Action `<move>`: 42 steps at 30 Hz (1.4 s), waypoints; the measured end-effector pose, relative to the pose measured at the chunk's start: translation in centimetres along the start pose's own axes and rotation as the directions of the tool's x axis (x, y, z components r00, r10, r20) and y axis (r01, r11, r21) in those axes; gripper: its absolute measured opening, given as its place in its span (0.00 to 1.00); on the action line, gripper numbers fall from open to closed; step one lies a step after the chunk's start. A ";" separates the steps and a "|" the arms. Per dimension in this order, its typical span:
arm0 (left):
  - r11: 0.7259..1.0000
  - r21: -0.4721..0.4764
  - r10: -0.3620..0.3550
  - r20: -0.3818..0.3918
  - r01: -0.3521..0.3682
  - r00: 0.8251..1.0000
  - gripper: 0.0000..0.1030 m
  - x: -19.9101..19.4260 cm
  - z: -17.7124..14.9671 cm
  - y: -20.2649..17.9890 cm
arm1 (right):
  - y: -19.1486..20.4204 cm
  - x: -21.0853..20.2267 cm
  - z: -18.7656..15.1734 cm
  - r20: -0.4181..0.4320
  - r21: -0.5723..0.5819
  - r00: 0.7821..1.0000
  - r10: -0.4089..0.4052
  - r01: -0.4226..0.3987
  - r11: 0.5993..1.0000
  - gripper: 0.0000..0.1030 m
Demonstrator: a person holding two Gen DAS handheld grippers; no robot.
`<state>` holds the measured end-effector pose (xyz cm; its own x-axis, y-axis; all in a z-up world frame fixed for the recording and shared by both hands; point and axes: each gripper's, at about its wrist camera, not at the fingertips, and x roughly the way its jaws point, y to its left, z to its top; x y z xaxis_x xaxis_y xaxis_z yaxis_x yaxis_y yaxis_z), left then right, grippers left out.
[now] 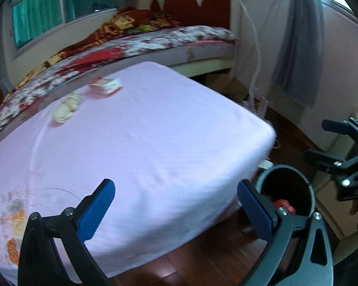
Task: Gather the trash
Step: 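Move both tools back over the bed toward the glove and carton, then grasp the beige glove with the left tool while the right tool grasps the milk carton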
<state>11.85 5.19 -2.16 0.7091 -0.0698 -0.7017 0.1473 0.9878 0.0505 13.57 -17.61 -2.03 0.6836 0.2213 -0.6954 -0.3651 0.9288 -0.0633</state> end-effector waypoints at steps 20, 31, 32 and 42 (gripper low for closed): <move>0.970 -0.133 0.208 0.012 -0.204 0.978 0.94 9.1 7.1 21.7 | 13.3 17.4 19.0 -0.035 -0.121 0.981 0.189 -0.192 0.974 1.00; 0.979 -0.155 0.123 -0.076 -0.133 0.990 0.80 19.1 10.5 26.7 | 18.7 31.1 26.2 -0.131 -0.195 0.972 0.193 -0.216 0.957 0.89; 0.979 -0.160 0.118 -0.076 -0.129 0.990 0.80 19.3 10.5 26.8 | 18.7 31.6 26.4 -0.136 -0.186 0.971 0.196 -0.219 0.958 0.87; 0.982 -0.178 0.041 -0.102 -0.059 0.994 0.39 20.6 11.7 26.4 | 18.0 33.8 26.9 -0.150 -0.106 0.959 0.241 -0.258 0.960 0.55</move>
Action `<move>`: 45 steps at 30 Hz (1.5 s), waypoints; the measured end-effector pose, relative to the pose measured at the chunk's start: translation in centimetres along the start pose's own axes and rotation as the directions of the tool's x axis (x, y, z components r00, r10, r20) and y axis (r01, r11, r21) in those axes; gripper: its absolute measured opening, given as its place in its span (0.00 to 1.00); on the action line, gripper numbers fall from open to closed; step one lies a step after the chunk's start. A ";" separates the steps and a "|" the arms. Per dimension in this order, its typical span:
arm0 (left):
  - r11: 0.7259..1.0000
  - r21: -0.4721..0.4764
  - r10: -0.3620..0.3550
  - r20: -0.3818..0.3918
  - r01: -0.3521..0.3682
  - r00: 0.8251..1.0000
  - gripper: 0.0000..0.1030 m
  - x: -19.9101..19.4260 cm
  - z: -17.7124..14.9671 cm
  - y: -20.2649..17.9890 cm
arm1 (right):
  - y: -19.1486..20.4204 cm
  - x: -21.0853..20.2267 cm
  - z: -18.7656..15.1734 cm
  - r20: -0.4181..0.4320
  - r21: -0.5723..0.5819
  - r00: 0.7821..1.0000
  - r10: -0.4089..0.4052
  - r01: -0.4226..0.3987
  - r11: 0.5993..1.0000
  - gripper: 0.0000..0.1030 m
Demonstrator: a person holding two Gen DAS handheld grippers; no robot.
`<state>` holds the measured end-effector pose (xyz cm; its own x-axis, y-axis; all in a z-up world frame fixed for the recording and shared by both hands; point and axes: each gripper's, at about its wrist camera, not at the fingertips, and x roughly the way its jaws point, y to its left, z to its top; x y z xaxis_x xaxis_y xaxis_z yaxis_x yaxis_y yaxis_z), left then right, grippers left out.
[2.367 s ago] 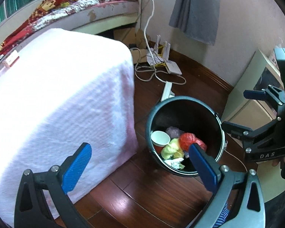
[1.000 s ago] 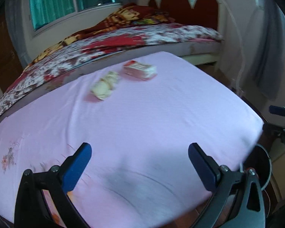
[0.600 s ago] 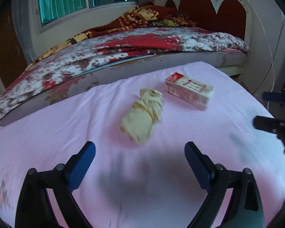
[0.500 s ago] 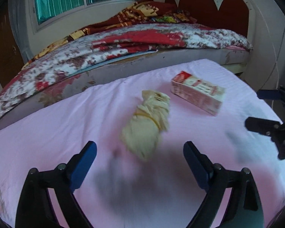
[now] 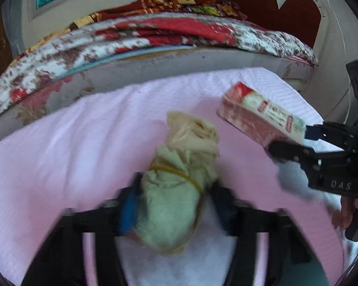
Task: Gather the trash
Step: 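Grasp the beige glove with the left tool while the right tool grasps the milk carton, then lift glove and milk carton and carry them over the bin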
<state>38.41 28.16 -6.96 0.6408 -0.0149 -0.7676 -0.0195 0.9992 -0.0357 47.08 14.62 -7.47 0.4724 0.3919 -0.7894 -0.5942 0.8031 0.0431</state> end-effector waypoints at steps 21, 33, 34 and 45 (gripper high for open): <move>0.999 0.039 -0.006 0.116 0.001 0.993 0.28 -12.2 -6.0 -5.7 | 0.3 -17.1 -9.5 0.126 0.028 0.991 -0.054 0.051 0.998 0.53; 0.999 0.041 -0.011 0.153 0.005 0.988 0.28 -16.9 -8.5 -7.2 | 2.3 -23.7 -13.2 0.190 0.005 0.980 -0.062 0.062 0.998 0.53; 0.999 0.041 -0.013 0.159 0.007 0.987 0.28 -17.4 -8.7 -7.3 | 2.4 -24.2 -13.5 0.196 0.005 0.979 -0.062 0.063 0.998 0.53; 0.997 0.073 -0.051 0.207 0.036 0.977 0.28 -21.4 -10.5 -9.2 | 2.3 -30.2 -16.5 0.260 0.037 0.963 -0.067 0.059 0.998 0.53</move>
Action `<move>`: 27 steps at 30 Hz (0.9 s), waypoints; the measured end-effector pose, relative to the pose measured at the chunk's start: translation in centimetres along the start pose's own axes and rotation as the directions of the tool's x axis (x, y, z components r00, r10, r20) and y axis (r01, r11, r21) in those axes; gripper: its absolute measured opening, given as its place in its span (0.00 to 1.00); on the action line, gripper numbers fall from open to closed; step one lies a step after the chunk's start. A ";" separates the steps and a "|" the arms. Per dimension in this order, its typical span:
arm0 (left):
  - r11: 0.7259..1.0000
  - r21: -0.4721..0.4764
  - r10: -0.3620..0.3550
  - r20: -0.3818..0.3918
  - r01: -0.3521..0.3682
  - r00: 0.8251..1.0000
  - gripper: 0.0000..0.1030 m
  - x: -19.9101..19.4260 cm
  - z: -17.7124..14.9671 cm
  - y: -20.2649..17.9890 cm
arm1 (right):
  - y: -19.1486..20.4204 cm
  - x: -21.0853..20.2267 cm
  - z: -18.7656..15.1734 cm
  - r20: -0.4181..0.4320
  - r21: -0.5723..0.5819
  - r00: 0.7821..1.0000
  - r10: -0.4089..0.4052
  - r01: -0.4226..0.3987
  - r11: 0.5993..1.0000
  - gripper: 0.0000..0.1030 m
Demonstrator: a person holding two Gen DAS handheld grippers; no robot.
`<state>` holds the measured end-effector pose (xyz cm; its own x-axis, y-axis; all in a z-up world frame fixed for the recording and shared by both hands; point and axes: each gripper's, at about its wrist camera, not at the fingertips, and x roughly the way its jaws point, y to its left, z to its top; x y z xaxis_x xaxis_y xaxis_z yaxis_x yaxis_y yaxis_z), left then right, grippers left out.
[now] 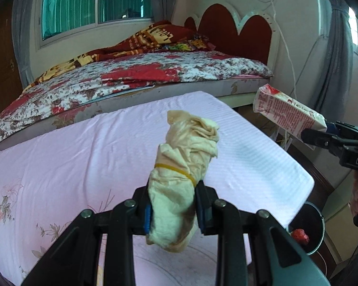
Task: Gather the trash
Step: 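Lift glove and milk carton and carry them over the bin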
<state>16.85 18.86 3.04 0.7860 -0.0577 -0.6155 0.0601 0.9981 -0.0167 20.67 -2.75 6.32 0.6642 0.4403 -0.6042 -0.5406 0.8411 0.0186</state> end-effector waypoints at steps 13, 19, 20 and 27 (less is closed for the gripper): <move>0.990 0.073 -0.122 0.053 0.118 0.991 0.28 -3.7 -0.2 -7.2 | -1.6 -10.4 -3.3 0.064 0.012 0.994 -0.091 0.090 0.996 0.53; 0.981 0.107 -0.170 0.055 0.163 0.984 0.28 -4.3 -1.2 -10.5 | -3.1 -13.6 -6.0 0.074 0.033 0.988 -0.134 0.132 0.991 0.53; 0.980 0.110 -0.175 0.052 0.168 0.983 0.28 -4.4 -1.3 -10.8 | -3.5 -14.0 -6.6 0.074 0.043 0.988 -0.138 0.135 0.990 0.53; 0.963 0.135 -0.237 0.000 0.235 0.972 0.28 -3.4 -2.9 -15.6 | -7.3 -16.0 -10.5 0.056 0.112 0.982 -0.183 0.176 0.978 0.53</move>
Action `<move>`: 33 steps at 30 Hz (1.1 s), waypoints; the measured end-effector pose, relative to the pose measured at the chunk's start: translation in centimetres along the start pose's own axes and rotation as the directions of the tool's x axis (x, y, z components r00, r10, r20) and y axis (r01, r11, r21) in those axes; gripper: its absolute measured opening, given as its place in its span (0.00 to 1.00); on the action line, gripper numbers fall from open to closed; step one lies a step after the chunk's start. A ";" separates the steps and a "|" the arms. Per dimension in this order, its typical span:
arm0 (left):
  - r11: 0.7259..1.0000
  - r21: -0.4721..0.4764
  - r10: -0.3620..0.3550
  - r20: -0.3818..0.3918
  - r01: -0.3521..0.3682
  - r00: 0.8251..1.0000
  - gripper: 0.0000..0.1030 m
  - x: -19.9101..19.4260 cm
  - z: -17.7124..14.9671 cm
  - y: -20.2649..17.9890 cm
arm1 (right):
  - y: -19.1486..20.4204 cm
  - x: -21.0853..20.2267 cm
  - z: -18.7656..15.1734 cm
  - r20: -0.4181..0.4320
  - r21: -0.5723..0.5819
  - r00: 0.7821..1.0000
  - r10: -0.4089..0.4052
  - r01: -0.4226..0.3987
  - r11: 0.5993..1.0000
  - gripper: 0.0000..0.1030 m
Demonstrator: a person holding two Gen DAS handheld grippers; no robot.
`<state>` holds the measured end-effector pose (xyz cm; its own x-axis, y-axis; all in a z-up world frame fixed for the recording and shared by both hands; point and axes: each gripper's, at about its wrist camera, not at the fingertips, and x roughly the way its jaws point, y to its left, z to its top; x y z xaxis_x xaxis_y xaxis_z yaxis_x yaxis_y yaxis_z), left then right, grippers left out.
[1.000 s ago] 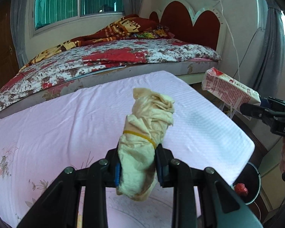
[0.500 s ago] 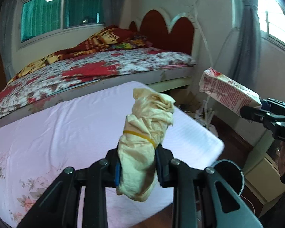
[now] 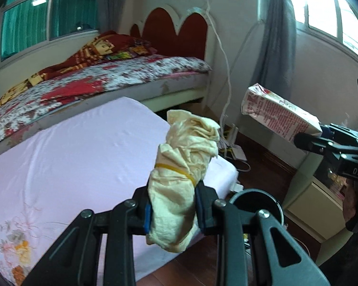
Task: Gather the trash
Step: 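Lift glove and milk carton and carry them over the bin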
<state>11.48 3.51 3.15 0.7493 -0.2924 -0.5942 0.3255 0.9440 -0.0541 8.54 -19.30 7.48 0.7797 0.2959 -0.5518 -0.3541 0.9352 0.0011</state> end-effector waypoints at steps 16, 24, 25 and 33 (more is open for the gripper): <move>0.987 0.096 -0.121 -0.083 0.129 0.989 0.28 4.3 -1.9 -11.2 | -10.6 -2.5 -7.9 -0.032 0.201 0.994 -0.105 0.110 0.973 0.53; 0.975 0.134 -0.160 -0.140 0.179 0.977 0.28 6.3 -3.2 -14.2 | -11.6 -2.9 -10.4 -0.075 0.150 0.981 -0.178 0.187 0.971 0.53; 0.974 0.135 -0.164 -0.149 0.185 0.975 0.28 6.6 -3.4 -14.4 | -11.7 -3.0 -10.8 -0.082 0.149 0.980 -0.181 0.191 0.970 0.53; 0.968 0.127 -0.185 -0.221 0.217 0.958 0.28 9.0 -5.1 -16.2 | -13.4 -1.8 -13.6 -0.161 0.151 0.969 -0.187 0.212 0.966 0.53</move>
<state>10.03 -13.62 -5.46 0.5297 -0.4213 -0.7361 0.5508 0.8309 -0.0792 4.87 -35.04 -2.93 0.7389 0.0802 -0.6691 -0.0985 0.9951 0.0104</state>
